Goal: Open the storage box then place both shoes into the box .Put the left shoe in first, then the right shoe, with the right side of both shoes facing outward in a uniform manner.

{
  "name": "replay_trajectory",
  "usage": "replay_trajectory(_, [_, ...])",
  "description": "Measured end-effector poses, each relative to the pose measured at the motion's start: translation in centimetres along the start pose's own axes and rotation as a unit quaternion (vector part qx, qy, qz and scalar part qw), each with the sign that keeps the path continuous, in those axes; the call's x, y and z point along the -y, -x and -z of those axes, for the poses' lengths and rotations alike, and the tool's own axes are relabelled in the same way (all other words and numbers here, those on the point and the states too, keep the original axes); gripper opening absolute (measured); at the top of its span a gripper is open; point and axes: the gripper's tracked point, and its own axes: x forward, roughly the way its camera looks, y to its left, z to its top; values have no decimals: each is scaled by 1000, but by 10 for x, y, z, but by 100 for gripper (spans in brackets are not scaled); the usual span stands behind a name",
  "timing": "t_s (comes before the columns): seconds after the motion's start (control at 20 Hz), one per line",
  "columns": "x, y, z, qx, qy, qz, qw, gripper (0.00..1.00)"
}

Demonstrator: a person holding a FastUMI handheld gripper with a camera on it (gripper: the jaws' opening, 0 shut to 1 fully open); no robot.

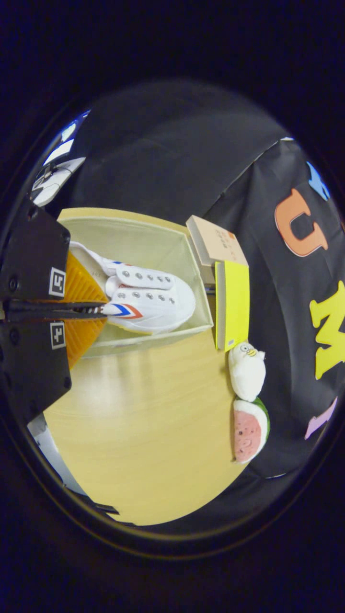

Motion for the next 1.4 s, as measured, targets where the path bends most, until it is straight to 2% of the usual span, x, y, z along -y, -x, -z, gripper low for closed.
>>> replay_trajectory(0.15, [5,-8,4,6,13,30,999,6])
replay_trajectory(0.25, [1,-10,5,10,11,33,999,6])
replay_trajectory(0.35, [-7,-8,-2,28,15,19,999,18])
replay_trajectory(0.45, [-12,-1,-10,50,36,20,998,51])
replay_trajectory(0.6, [-11,15,-13,64,65,50,995,92])
replay_trajectory(0.85, [-5,53,-31,125,72,62,988,92])
replay_trajectory(1.0, [-3,85,-45,187,85,61,977,93])
replay_trajectory(1.1, [1,113,-57,233,108,68,964,92])
replay_trajectory(1.25, [3,162,-76,313,135,69,937,92])
replay_trajectory(1.4, [19,210,-84,383,146,67,910,100])
